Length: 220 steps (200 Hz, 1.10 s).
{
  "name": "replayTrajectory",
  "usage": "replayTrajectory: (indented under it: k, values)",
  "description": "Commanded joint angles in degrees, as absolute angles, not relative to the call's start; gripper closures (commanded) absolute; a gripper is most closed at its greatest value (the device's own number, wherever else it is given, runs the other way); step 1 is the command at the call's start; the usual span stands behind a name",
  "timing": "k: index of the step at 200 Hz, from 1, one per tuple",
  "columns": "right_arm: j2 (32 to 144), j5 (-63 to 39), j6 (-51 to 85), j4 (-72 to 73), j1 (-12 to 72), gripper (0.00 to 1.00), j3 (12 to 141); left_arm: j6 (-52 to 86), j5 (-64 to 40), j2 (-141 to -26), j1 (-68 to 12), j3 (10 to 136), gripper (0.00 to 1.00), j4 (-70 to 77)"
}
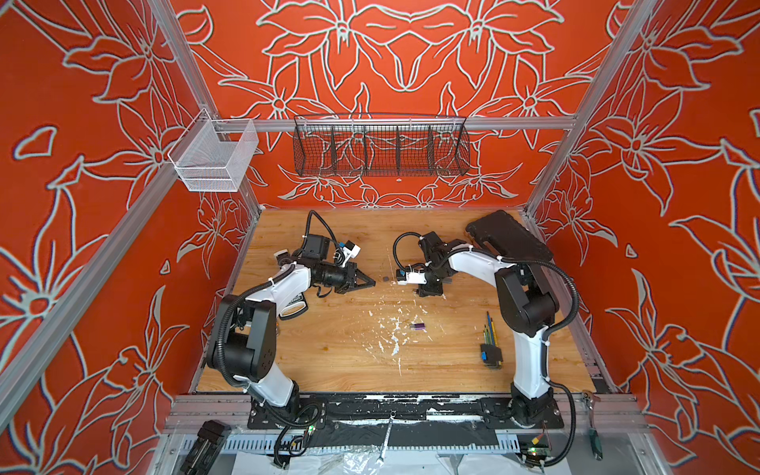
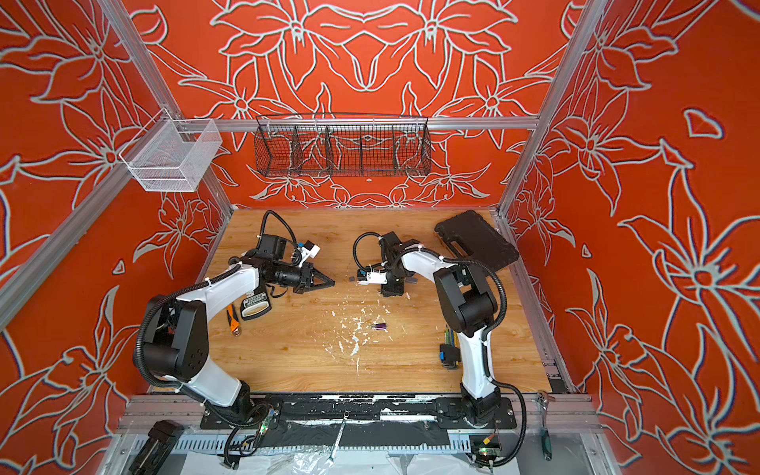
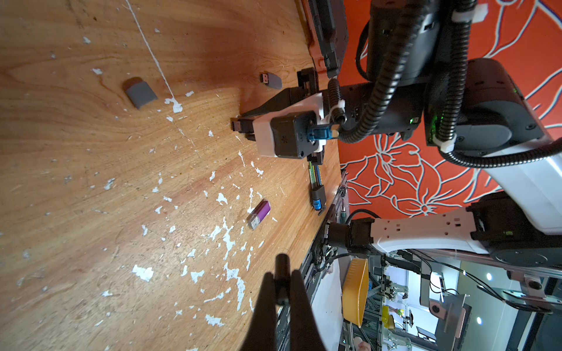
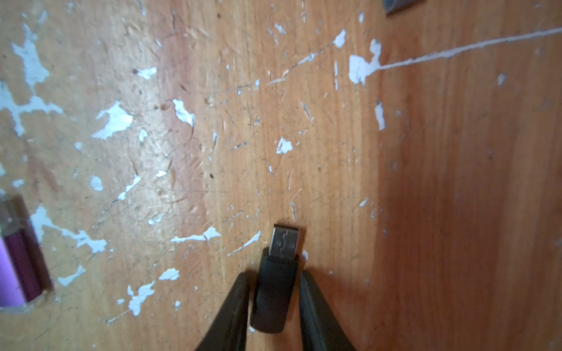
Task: Close the usb drive cover
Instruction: Pick up the USB drive from the center of the board.
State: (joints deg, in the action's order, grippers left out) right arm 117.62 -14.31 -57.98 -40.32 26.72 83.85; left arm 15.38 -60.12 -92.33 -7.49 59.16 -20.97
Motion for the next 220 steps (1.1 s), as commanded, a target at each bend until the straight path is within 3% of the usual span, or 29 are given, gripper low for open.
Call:
replayTrajectory:
  k: [1, 21, 135, 220]
  values:
    - [119.3, -10.6, -58.0, -42.4, 26.7, 0.73, 83.0, 14.4, -61.0, -92.7, -7.6, 59.3, 1.0, -21.6]
    - [119.1, -11.5, -57.6, -42.6, 26.6, 0.78, 83.4, 14.6, -61.0, -92.6, -7.6, 59.3, 1.0, -21.4]
    - [108.0, -20.5, -52.4, -36.9, 27.2, 0.81, 80.3, 17.0, -60.3, -94.2, -7.8, 59.4, 1.0, -18.2]
    - [100.9, -24.0, -46.3, -29.5, 34.1, 0.8, 76.3, 21.9, -56.7, -93.8, -10.5, 56.3, 1.0, -9.1]
